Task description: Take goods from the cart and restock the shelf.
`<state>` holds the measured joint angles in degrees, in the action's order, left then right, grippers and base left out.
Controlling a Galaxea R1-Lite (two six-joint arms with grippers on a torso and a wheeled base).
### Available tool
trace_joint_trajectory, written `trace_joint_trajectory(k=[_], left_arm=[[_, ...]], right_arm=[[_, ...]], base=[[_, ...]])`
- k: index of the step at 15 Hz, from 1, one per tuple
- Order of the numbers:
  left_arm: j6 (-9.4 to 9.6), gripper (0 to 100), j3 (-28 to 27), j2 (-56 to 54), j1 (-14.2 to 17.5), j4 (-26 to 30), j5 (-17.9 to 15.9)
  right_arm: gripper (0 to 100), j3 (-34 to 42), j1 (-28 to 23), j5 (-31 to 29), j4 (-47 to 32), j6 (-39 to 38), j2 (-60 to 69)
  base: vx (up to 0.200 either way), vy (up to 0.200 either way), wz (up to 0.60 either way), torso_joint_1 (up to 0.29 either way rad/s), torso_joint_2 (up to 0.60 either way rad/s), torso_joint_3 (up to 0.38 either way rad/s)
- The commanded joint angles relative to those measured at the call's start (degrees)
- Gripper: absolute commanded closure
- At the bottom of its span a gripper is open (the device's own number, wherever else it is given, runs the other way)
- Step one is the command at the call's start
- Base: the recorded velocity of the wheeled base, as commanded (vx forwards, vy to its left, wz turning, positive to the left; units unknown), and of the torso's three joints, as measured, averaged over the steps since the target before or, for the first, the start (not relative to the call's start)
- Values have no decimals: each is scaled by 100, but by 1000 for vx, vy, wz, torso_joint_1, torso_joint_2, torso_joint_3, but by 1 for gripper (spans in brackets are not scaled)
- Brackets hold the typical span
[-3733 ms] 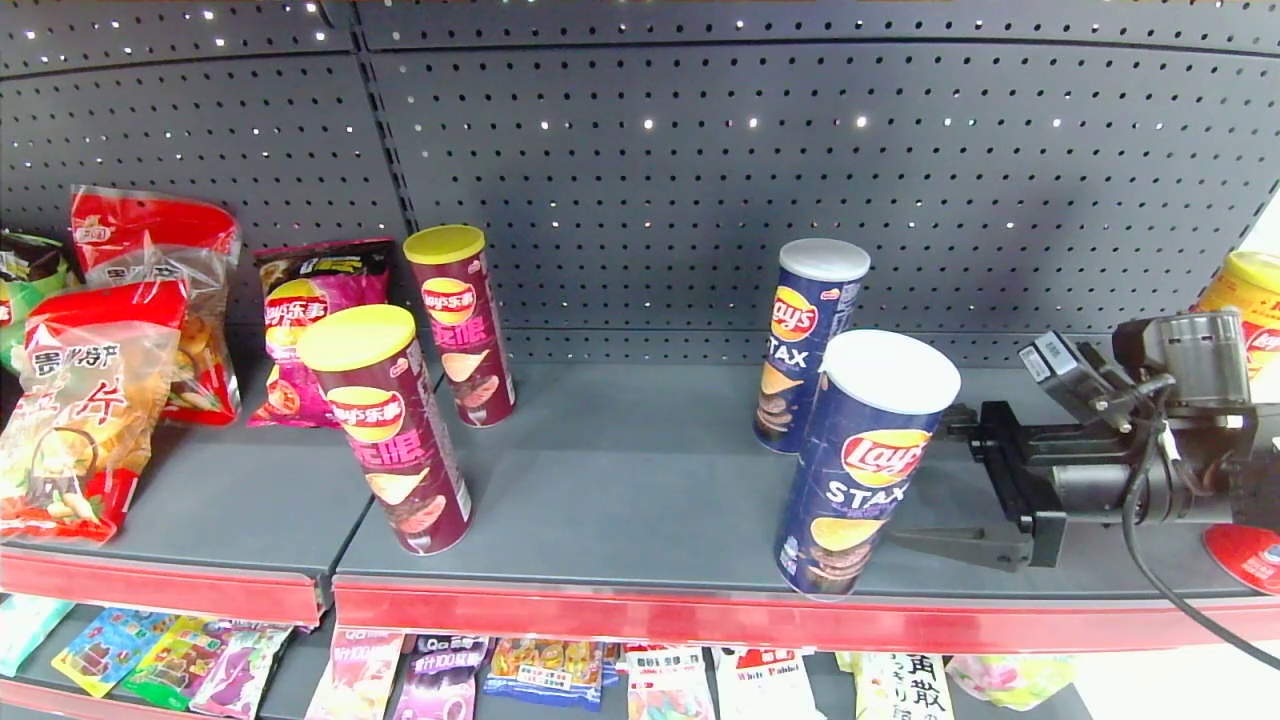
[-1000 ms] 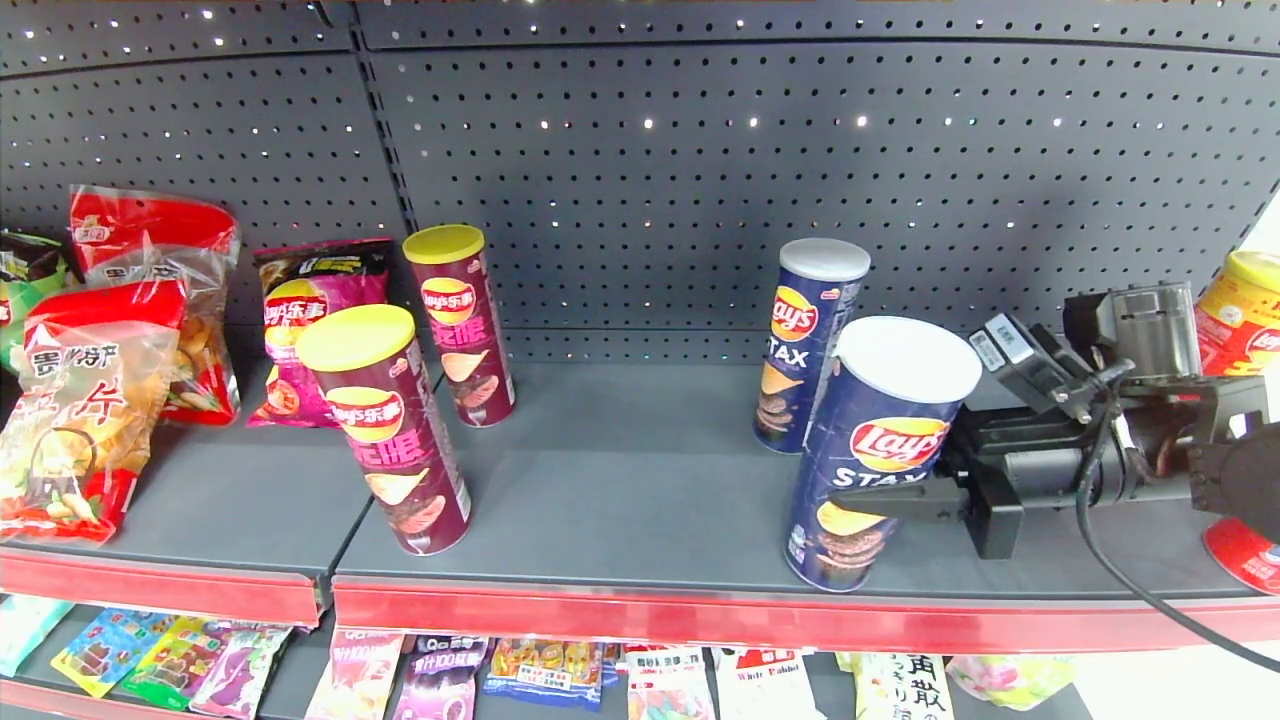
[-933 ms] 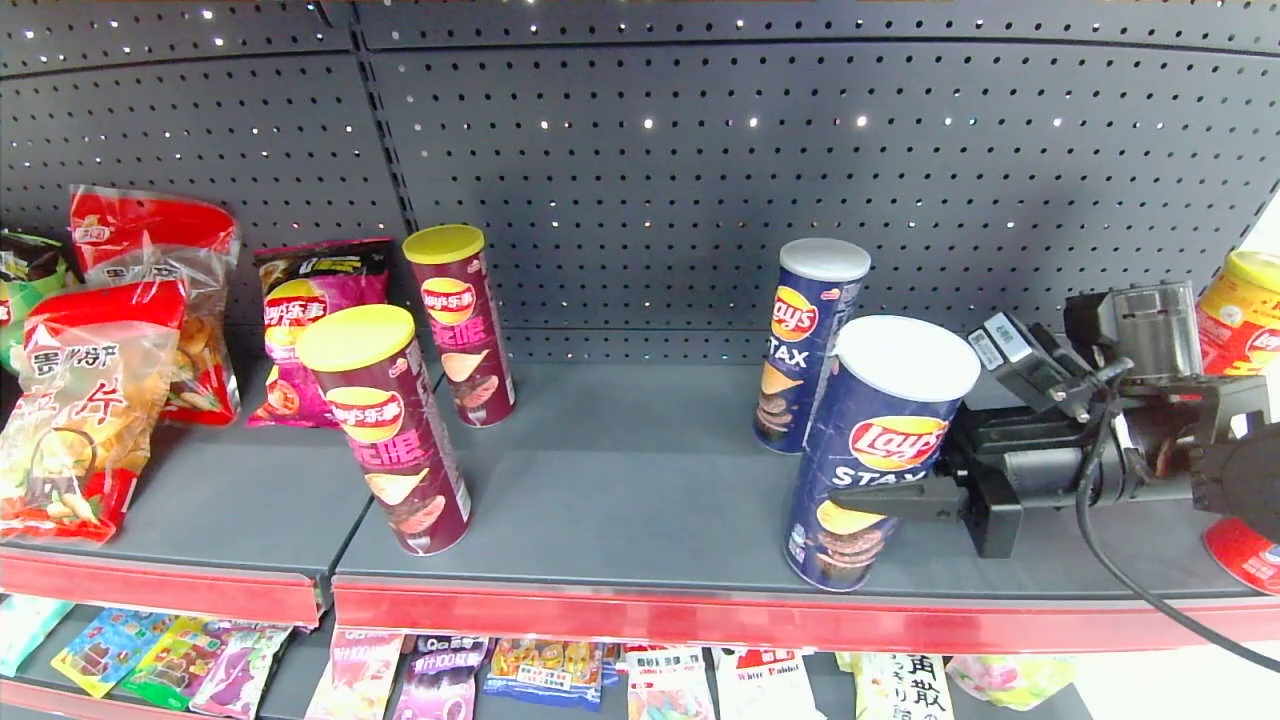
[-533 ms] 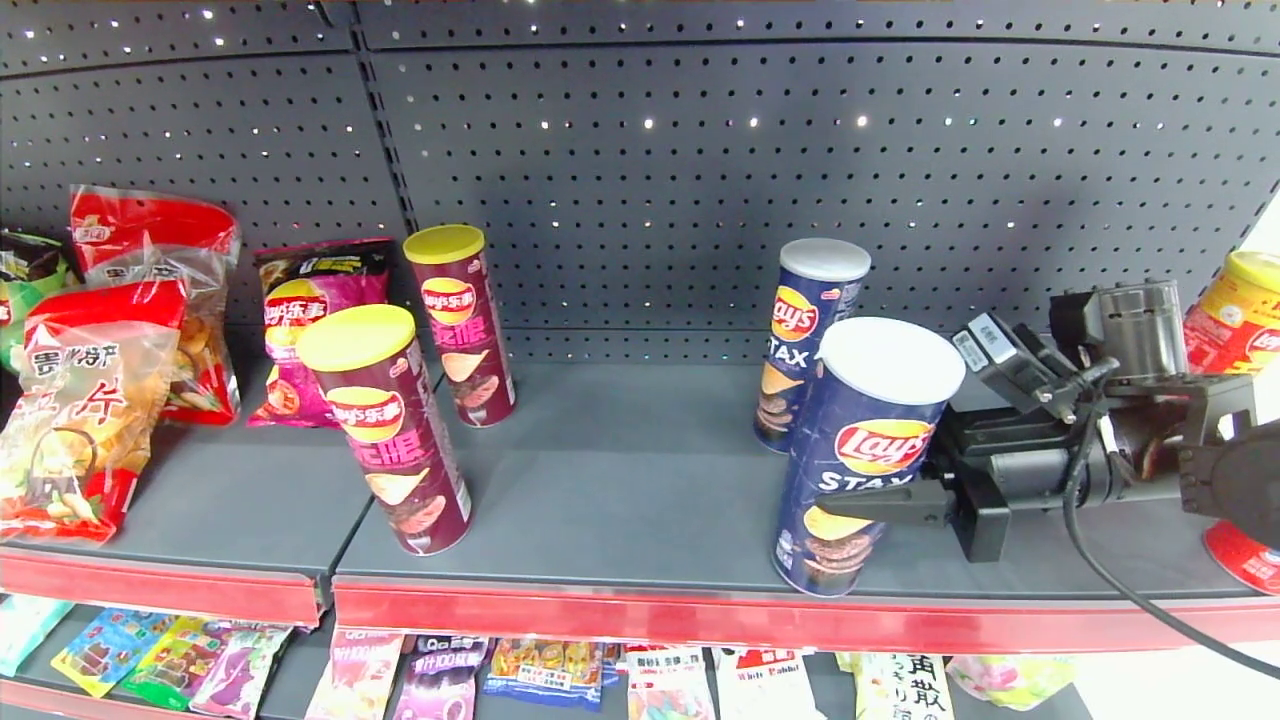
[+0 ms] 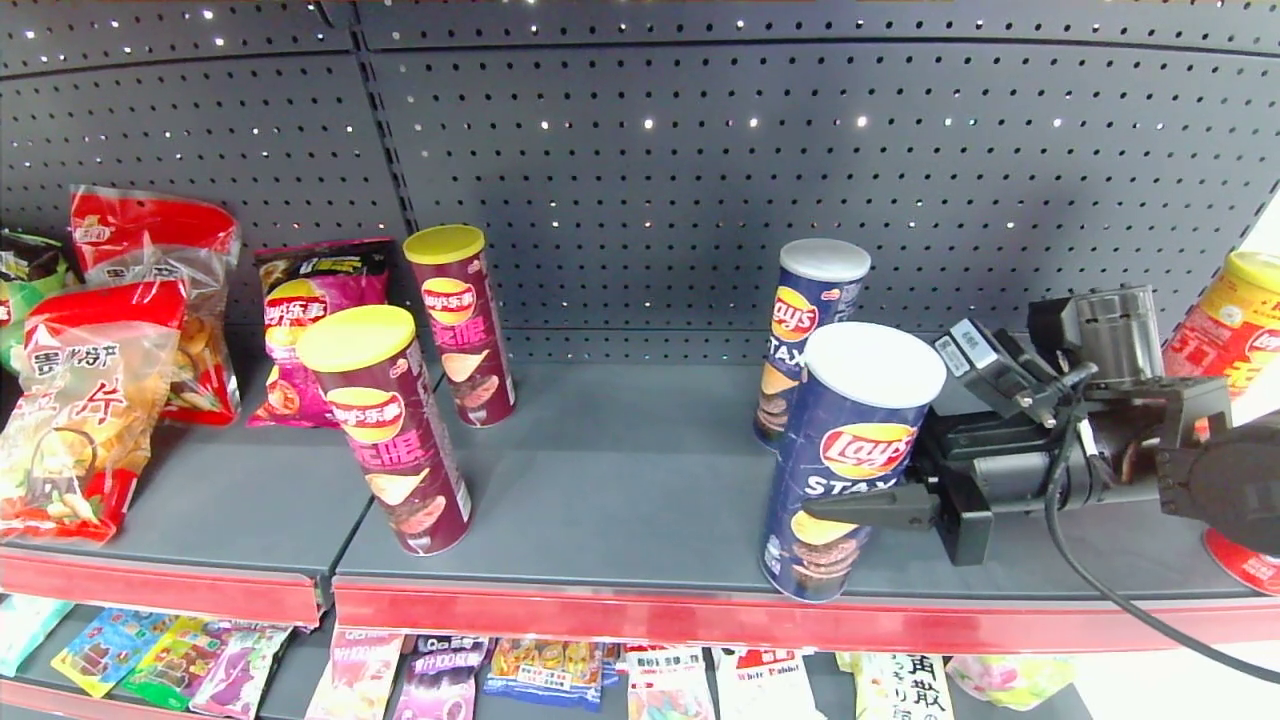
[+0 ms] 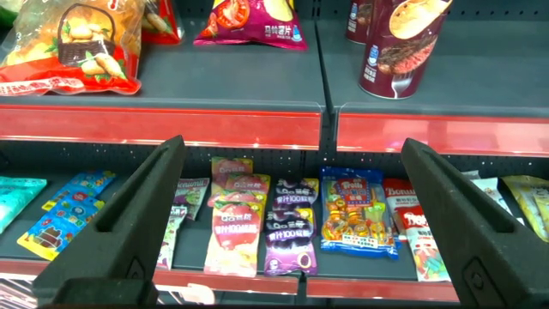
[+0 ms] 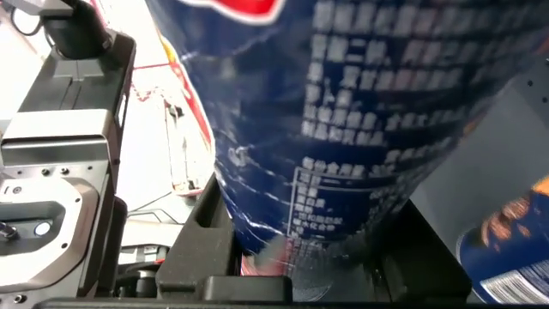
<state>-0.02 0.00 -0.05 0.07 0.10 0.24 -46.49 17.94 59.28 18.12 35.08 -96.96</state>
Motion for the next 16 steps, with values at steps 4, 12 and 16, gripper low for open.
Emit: trace_joint_trajectory(k=[4,12,16], left_arm=[[2,0,0,5,1,-1,2],[-6,0,0,5,1,-1,2],[-6,0,0,5,1,-1,2]], right_arm=[[100,-61,51,-4,184,-19,-183],[100,-158,-168,-4,184,-98,-121],[100,-105,-98,-4,192,-54,-183]], base=[[0,0,0,0,0,0],[0,0,0,0,0,0],[0,0,0,0,0,0]])
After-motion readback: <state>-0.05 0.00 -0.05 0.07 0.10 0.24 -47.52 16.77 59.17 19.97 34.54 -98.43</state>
